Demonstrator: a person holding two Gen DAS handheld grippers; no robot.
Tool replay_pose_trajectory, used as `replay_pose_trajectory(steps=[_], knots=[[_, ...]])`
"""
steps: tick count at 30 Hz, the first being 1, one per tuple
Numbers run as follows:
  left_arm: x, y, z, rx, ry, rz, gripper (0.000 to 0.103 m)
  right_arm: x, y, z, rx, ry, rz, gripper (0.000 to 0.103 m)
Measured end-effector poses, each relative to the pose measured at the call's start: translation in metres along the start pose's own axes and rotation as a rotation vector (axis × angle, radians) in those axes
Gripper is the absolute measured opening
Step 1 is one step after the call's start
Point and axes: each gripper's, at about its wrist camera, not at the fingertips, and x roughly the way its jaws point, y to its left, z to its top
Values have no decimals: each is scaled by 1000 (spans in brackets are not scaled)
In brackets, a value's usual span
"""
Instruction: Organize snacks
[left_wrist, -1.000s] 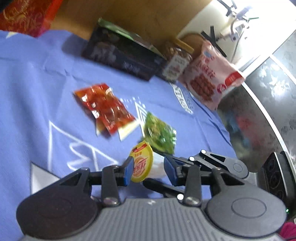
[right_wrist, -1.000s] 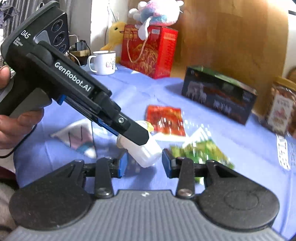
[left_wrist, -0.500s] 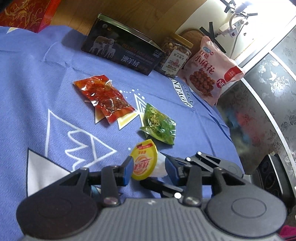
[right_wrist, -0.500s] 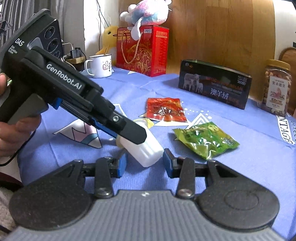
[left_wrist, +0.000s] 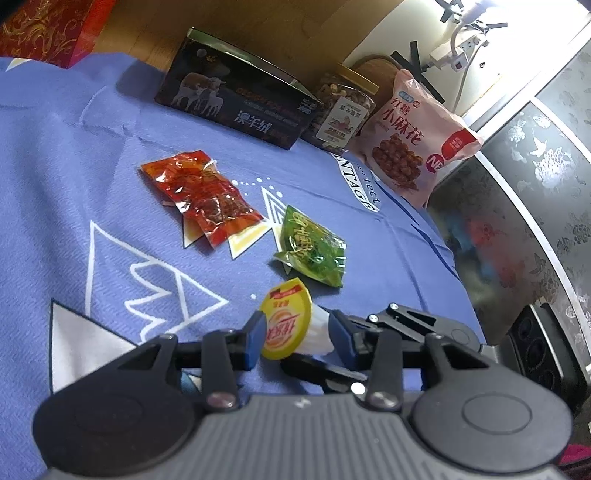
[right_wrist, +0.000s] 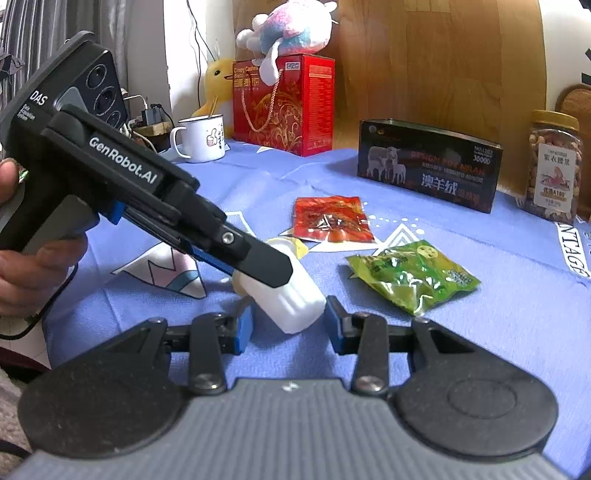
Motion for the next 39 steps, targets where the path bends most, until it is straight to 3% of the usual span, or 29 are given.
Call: replay_pose_trajectory(steps=[27, 39], knots=[[10, -9, -1, 27, 30, -30, 38, -16, -5, -7, 75, -15, -18, 43], [10, -28, 38, 79, -11, -27, 38, -19, -22, 19, 75, -77, -52, 43]])
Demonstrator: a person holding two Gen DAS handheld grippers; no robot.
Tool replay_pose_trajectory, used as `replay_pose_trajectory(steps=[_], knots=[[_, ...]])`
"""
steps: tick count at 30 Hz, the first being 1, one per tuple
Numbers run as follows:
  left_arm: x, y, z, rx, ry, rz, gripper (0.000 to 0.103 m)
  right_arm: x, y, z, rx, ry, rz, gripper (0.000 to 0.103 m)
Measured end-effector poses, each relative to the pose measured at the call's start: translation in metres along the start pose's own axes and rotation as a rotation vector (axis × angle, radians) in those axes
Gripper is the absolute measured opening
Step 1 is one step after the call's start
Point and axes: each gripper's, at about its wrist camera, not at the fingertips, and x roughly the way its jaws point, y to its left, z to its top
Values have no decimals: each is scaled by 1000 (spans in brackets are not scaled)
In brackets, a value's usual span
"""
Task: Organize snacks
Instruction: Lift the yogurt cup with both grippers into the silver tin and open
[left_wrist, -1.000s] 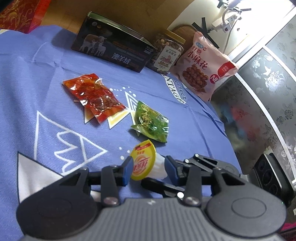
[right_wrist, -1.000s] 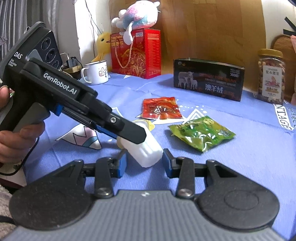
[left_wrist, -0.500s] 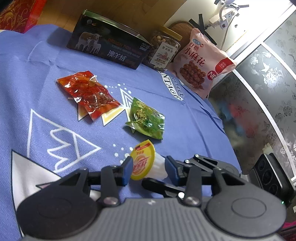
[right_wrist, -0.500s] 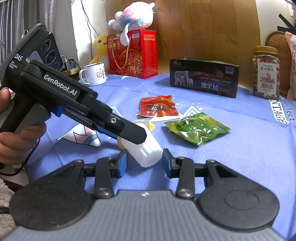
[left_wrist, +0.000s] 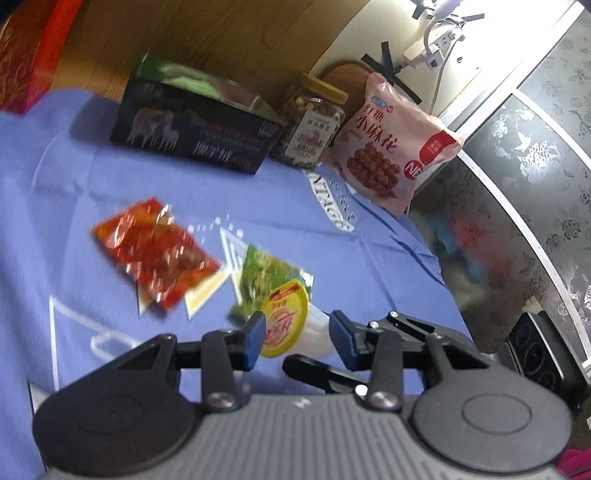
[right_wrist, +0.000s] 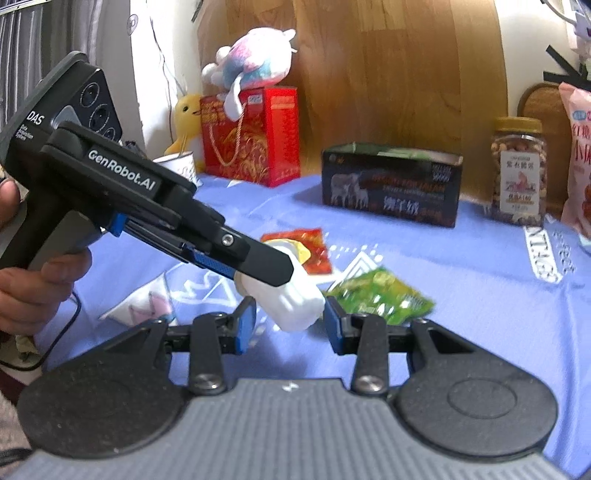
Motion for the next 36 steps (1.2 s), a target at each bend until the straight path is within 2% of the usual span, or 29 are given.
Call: replay_pose_trajectory(steps=[7, 17, 26, 31, 36], knots=[[4, -1, 41, 26, -47, 12, 39, 16, -20, 30, -31, -35, -21, 43], [27, 17, 124, 21, -109, 58, 41, 74, -68, 85, -46, -69, -34, 43], [84, 33, 202, 12, -128, 85, 39, 124, -124, 132, -36, -83, -95, 43], [114, 48, 219, -26, -135, 130, 46, 146, -148, 141, -60, -76, -161, 43], [105, 56, 216, -57, -166, 136, 48, 133, -163, 132, 18, -102, -184, 43]])
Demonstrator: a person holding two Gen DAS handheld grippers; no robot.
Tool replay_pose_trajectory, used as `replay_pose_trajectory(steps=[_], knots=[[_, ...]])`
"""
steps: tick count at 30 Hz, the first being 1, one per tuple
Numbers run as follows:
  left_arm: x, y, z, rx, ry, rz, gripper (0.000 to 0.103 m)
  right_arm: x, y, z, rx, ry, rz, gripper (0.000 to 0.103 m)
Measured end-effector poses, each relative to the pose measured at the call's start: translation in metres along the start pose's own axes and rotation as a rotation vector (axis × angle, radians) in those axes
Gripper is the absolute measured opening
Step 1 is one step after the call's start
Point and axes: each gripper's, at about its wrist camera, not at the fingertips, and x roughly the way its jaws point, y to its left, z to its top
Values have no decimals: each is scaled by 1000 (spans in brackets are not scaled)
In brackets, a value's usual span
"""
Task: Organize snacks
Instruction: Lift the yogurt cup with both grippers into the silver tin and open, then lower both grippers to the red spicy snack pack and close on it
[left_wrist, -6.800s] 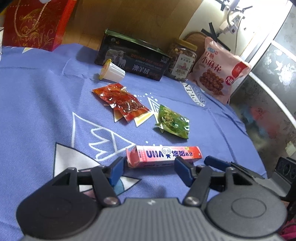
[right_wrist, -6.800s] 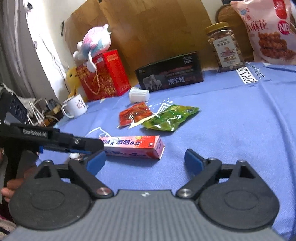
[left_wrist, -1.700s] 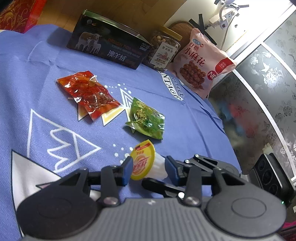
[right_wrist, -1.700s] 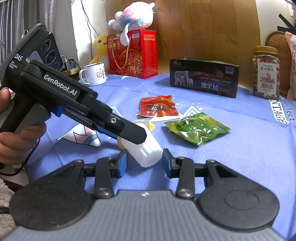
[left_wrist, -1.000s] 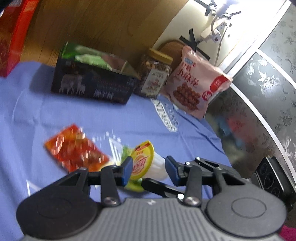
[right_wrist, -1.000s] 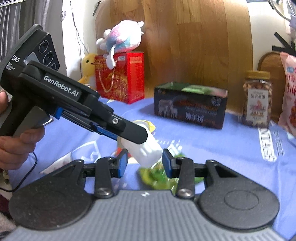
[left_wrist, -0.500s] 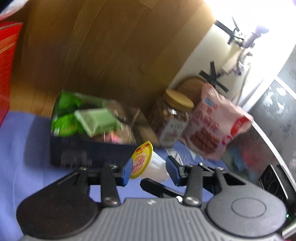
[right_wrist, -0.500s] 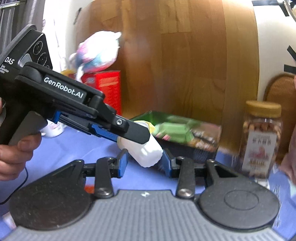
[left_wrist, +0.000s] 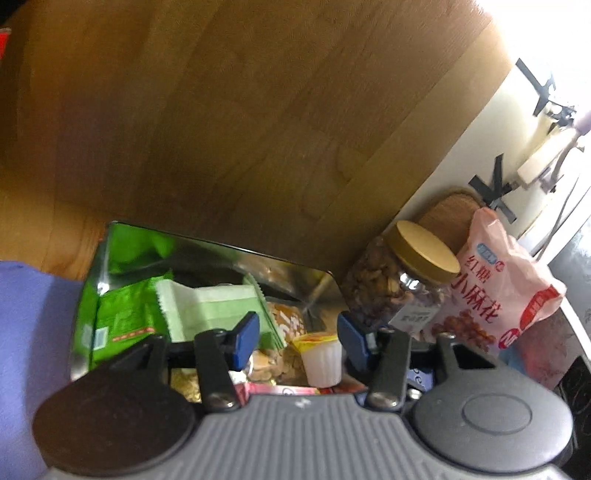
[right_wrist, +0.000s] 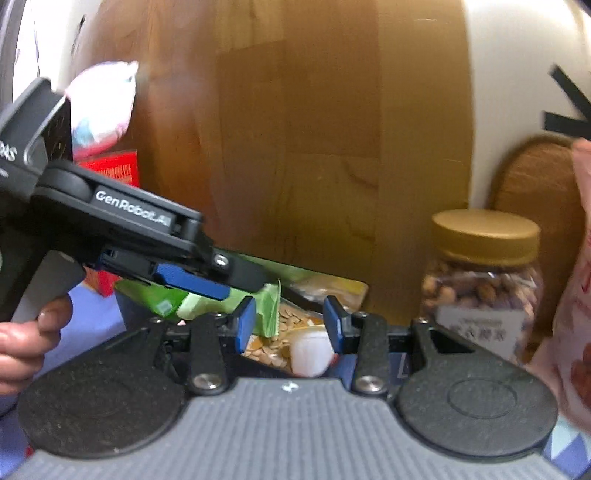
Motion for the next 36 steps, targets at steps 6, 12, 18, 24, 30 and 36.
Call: replay_pose_trajectory(steps=[6, 12, 18, 24, 30, 36], knots=[[-69, 4, -27, 21, -37, -35, 52, -51, 4, -24, 80, -6, 62, 44], [-108, 24, -92, 17, 9, 34, 58, -77, 22, -68, 239, 134, 224, 44], [-108, 51, -129, -3, 35, 160, 60, -84, 53, -96, 401, 223, 336, 44], [-107, 51, -139, 1, 34, 156, 59, -105, 81, -102, 382, 253, 392, 44], [-114, 35, -155, 20, 52, 141, 59, -123, 98, -103, 168, 223, 232, 44], [-131, 26, -177, -10, 76, 72, 60, -130, 85, -106, 174, 199, 121, 44]])
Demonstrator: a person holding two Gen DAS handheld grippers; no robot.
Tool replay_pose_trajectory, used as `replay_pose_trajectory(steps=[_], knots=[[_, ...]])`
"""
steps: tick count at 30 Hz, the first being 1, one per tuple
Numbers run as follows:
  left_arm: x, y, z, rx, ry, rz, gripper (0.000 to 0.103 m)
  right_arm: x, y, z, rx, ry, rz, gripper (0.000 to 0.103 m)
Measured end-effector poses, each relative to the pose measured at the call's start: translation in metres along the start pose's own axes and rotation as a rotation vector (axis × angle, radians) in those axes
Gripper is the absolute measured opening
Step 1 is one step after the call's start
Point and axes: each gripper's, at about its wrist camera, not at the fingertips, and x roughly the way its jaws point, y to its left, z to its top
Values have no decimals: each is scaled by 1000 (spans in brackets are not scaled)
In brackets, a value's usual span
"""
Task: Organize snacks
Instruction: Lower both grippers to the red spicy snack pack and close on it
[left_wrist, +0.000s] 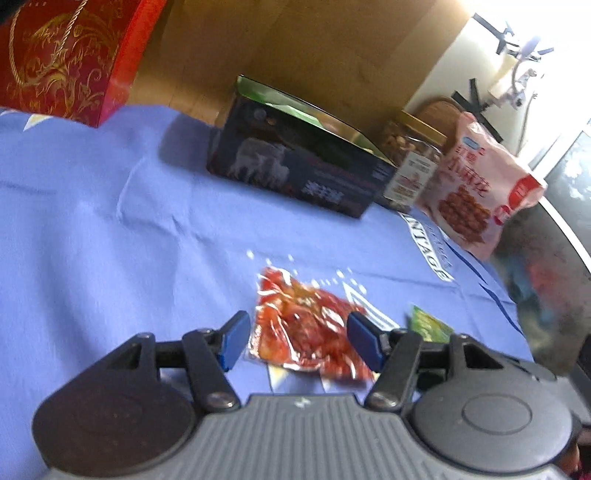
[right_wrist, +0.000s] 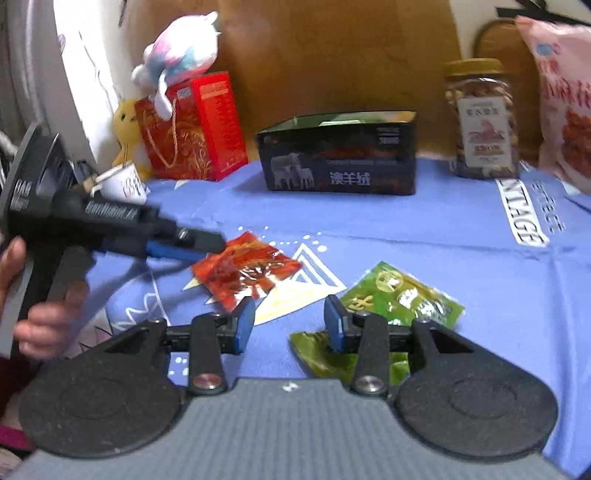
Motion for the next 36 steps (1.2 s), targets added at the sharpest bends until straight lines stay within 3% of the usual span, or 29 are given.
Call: replay_pose_trajectory(steps=[4, 15, 28, 36], knots=[[-8, -1, -6, -30, 22, -51, 60, -9, -8, 0, 80, -24, 48, 45], [-28, 19, 8, -100, -51, -54, 62, -7, -4, 1, 237, 22, 215, 45], [-2, 25, 5, -162, 46, -145, 61, 27, -15, 7, 312, 104, 215, 45], [5, 31, 3, -181, 30, -175, 52, 48, -11, 16, 317, 99, 237, 45]])
